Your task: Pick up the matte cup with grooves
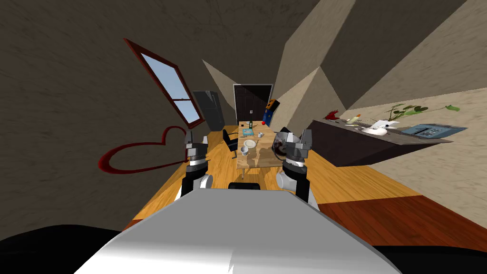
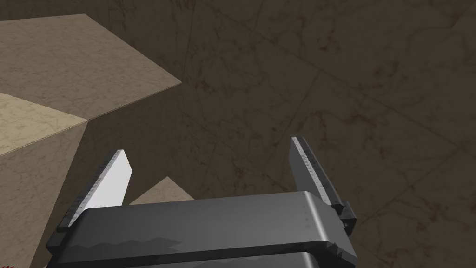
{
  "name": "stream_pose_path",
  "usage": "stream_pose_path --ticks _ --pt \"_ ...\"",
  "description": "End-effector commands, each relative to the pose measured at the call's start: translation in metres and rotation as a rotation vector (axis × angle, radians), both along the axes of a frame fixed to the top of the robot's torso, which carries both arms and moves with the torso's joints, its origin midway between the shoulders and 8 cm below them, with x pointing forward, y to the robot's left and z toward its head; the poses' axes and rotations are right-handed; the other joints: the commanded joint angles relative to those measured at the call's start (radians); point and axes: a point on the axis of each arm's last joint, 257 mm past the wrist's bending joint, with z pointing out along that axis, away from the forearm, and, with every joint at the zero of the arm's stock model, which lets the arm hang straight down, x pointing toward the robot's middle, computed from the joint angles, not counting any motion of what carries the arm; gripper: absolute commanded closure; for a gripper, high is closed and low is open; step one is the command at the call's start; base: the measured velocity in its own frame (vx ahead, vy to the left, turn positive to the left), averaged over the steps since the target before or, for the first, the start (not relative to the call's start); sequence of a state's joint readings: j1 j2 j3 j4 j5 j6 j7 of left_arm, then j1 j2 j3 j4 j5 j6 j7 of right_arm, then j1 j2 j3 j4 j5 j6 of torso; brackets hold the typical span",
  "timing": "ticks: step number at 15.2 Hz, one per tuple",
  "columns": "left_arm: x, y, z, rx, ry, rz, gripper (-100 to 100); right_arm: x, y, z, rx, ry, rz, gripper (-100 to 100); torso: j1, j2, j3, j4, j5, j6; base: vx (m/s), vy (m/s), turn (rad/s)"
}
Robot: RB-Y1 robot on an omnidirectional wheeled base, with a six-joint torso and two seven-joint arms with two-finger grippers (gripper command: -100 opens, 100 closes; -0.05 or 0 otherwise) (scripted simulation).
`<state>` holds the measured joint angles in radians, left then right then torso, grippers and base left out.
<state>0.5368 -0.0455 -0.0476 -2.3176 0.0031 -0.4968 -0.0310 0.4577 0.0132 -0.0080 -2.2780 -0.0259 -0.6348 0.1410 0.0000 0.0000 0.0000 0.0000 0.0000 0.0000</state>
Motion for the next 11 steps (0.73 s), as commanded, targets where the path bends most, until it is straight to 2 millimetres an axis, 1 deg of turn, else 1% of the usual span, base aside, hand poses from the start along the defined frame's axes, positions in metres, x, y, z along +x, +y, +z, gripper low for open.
stream_pose_path --ticks 1,4,6,7,8,9,10,11 --pt "0.005 -0.004 -0.005 0.042 0.025 -0.019 -100 0.000 0.000 0.000 0.000 0.000 0.000 0 0.000 0.000 0.000 0.000 0.000 0.000 -0.004 -0.002 -0.050" --pt "0.009 -0.006 -0.009 0.072 0.048 -0.031 -100 0.000 0.000 0.000 0.000 0.000 0.000 0 0.000 0.000 0.000 0.000 0.000 0.000 -0.008 -0.001 -0.065" --pt "0.020 -0.007 -0.023 0.125 0.107 -0.042 -100 0.000 0.000 0.000 0.000 0.000 0.000 0 0.000 0.001 0.000 0.000 0.000 0.000 -0.015 -0.001 -0.104" --pt "0.020 -0.008 -0.023 0.132 0.108 -0.045 -100 0.000 0.000 0.000 0.000 0.000 0.000 0 0.000 0.001 0.001 0.000 0.000 0.000 -0.018 0.000 -0.135" --pt "0.028 -0.007 -0.031 0.161 0.144 -0.047 -100 0.000 0.000 0.000 0.000 0.000 0.000 0 0.000 0.001 0.001 0.000 0.000 0.000 -0.020 -0.002 -0.139" --pt "0.028 -0.007 -0.031 0.161 0.144 -0.047 -100 0.000 0.000 0.000 0.000 0.000 0.000 0 0.001 0.001 0.001 0.000 0.000 0.000 -0.019 0.000 -0.100" --pt "0.035 -0.005 -0.041 0.188 0.184 -0.045 -100 0.000 0.000 0.000 0.000 0.000 0.000 0 0.000 0.001 0.001 0.000 0.000 0.000 -0.018 -0.001 -0.139" --pt "0.035 -0.005 -0.041 0.188 0.184 -0.045 -100 0.000 0.000 0.000 0.000 0.000 0.000 0 0.000 0.001 0.001 0.000 0.000 0.000 -0.018 -0.001 -0.113"
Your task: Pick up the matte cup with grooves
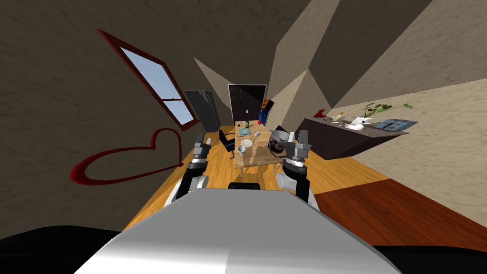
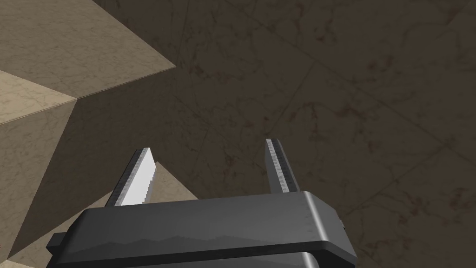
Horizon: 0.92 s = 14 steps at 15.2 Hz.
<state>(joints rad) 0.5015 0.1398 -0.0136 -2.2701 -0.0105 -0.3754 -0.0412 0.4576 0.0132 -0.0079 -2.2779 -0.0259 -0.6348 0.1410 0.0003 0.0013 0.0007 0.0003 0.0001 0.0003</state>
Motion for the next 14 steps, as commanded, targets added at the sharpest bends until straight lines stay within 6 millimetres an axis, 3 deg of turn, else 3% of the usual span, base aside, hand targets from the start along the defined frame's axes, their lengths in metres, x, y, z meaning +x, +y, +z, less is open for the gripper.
stream_pose_path --ticks 1,14 --pt "0.012 0.006 -0.014 0.039 0.057 0.009 -100 0.000 0.000 0.000 0.000 0.000 0.000 0 0.000 0.000 0.000 0.000 0.000 0.000 -0.020 -0.003 -0.150" --pt "0.055 0.049 -0.076 0.149 0.305 0.106 -100 0.000 0.000 0.000 0.000 0.000 0.000 0 0.000 0.000 0.000 0.000 0.000 0.000 -0.019 -0.004 -0.157"
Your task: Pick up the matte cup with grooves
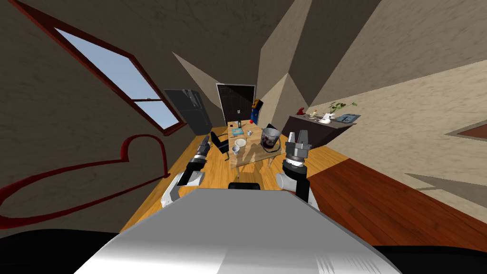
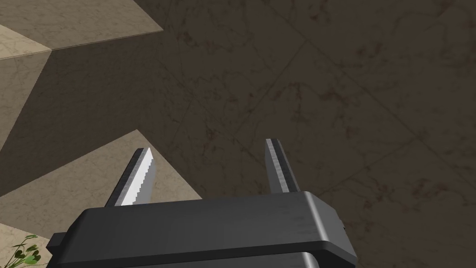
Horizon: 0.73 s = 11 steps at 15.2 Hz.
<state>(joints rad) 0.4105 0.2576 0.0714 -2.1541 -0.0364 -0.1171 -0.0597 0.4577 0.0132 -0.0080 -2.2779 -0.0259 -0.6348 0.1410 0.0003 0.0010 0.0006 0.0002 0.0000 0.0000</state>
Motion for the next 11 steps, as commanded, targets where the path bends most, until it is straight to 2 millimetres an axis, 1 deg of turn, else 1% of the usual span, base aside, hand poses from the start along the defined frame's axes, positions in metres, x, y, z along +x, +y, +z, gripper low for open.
stream_pose_path --ticks 1,3,4,6,7,9,10,11 --pt "0.008 0.013 -0.012 0.022 0.049 0.032 -100 0.000 0.000 0.000 0.000 0.000 0.000 0 0.000 0.000 0.000 0.000 0.000 0.000 -0.013 -0.006 -0.167" --pt "0.009 0.016 -0.019 0.019 0.076 0.041 -100 0.000 0.000 0.000 0.000 0.000 0.000 0 0.000 0.000 0.000 0.000 0.000 0.000 -0.013 -0.003 -0.130" --pt "0.015 0.027 -0.026 0.037 0.103 0.066 -100 0.000 0.000 0.000 0.000 0.000 0.000 0 0.000 0.000 0.000 0.000 0.000 0.000 -0.015 -0.006 -0.186" --pt "0.016 0.030 -0.033 0.033 0.131 0.076 -100 0.000 0.000 0.000 0.000 0.000 0.000 0 0.000 0.000 0.000 0.000 0.000 0.000 -0.013 -0.002 -0.130" --pt "0.021 0.042 -0.039 0.049 0.154 0.101 -100 0.000 0.000 0.000 0.000 0.000 0.000 0 0.000 0.000 0.000 0.000 0.000 0.000 -0.012 -0.008 -0.187" --pt "0.022 0.046 -0.048 0.045 0.186 0.113 -100 0.000 0.000 0.000 0.000 0.000 0.000 0 0.000 0.000 0.000 0.000 0.000 0.000 -0.012 -0.005 -0.132" --pt "0.026 0.059 -0.055 0.057 0.214 0.142 -100 0.000 0.000 0.000 0.000 0.000 0.000 0 0.000 0.000 0.000 0.000 0.000 0.000 -0.012 -0.008 -0.225" --pt "0.026 0.061 -0.060 0.054 0.237 0.150 -100 0.000 0.000 0.000 0.000 0.000 0.000 0 0.000 0.000 0.000 0.000 0.000 0.001 -0.014 -0.005 -0.222"
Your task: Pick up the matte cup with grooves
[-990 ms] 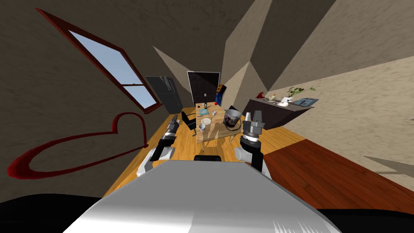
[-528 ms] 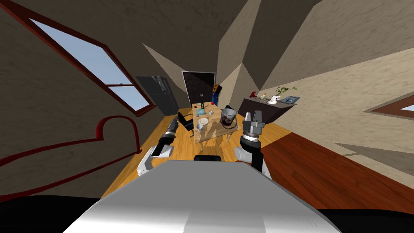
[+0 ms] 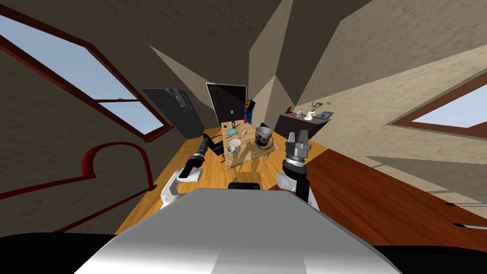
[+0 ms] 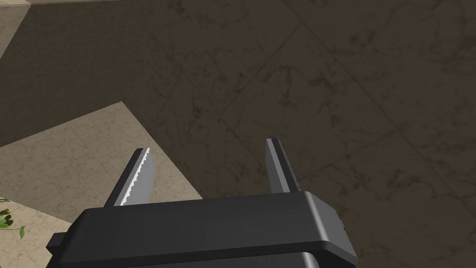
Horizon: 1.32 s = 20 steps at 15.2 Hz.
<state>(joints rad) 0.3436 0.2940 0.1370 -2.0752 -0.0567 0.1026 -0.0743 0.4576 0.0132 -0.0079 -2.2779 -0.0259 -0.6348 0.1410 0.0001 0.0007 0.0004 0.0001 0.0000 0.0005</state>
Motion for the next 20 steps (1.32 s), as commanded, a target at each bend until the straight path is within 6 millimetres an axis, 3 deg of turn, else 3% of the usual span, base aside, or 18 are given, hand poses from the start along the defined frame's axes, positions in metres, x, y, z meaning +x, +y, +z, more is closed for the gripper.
stream_pose_path --ticks 1,2,4,5,7,8,10,11,14,15,20 --pt "0.002 0.007 -0.012 0.000 0.037 0.021 -100 0.000 0.000 0.000 0.000 0.000 0.000 0 0.000 0.000 0.000 0.000 0.000 0.000 -0.010 -0.001 -0.057" --pt "0.005 0.021 -0.020 0.010 0.070 0.053 -100 0.000 0.000 0.000 0.000 0.000 0.000 0 0.000 0.000 0.000 0.000 0.000 -0.001 -0.012 -0.008 -0.197" --pt "0.005 0.024 -0.026 0.006 0.094 0.063 -100 0.000 0.000 0.000 0.000 0.000 0.000 0 0.000 0.000 0.000 0.000 0.000 0.000 -0.012 -0.004 -0.135" --pt "0.008 0.039 -0.035 0.013 0.128 0.097 -100 0.000 0.000 0.000 0.000 0.000 0.000 0 0.000 0.000 0.000 0.000 0.000 -0.001 -0.012 -0.009 -0.174" --pt "0.007 0.041 -0.041 0.009 0.151 0.107 -100 0.000 0.000 0.000 0.000 0.000 0.000 0 0.000 0.000 0.000 0.000 0.000 0.000 -0.011 -0.005 -0.154" --pt "0.008 0.056 -0.050 0.012 0.186 0.143 -100 0.000 0.000 0.000 0.000 0.000 0.000 0 0.000 0.000 0.000 0.000 0.000 -0.001 -0.009 -0.007 -0.194" --pt "0.007 0.058 -0.056 0.008 0.208 0.152 -100 0.000 0.000 0.000 0.000 0.000 0.000 0 0.000 0.000 0.000 0.000 0.000 0.000 -0.009 -0.004 -0.154" --pt "0.009 0.072 -0.062 0.011 0.234 0.184 -100 0.000 0.000 0.000 0.000 0.000 0.000 0 0.000 0.000 0.000 0.000 0.000 -0.001 -0.008 -0.009 -0.213" --pt "0.006 0.075 -0.070 0.004 0.266 0.198 -100 0.000 0.000 0.000 0.000 0.000 0.000 0 0.000 0.000 0.000 0.000 0.000 -0.001 -0.007 -0.003 -0.096" --pt "0.006 0.089 -0.079 0.003 0.299 0.233 -100 0.000 0.000 0.000 0.000 0.000 0.000 0 0.000 0.000 0.000 0.000 0.000 -0.001 -0.006 -0.009 -0.205" --pt "0.000 0.107 -0.100 -0.014 0.383 0.289 -100 0.000 0.000 0.000 0.000 0.000 0.000 0 0.000 -0.001 0.000 0.000 0.000 0.000 -0.006 -0.004 -0.163"
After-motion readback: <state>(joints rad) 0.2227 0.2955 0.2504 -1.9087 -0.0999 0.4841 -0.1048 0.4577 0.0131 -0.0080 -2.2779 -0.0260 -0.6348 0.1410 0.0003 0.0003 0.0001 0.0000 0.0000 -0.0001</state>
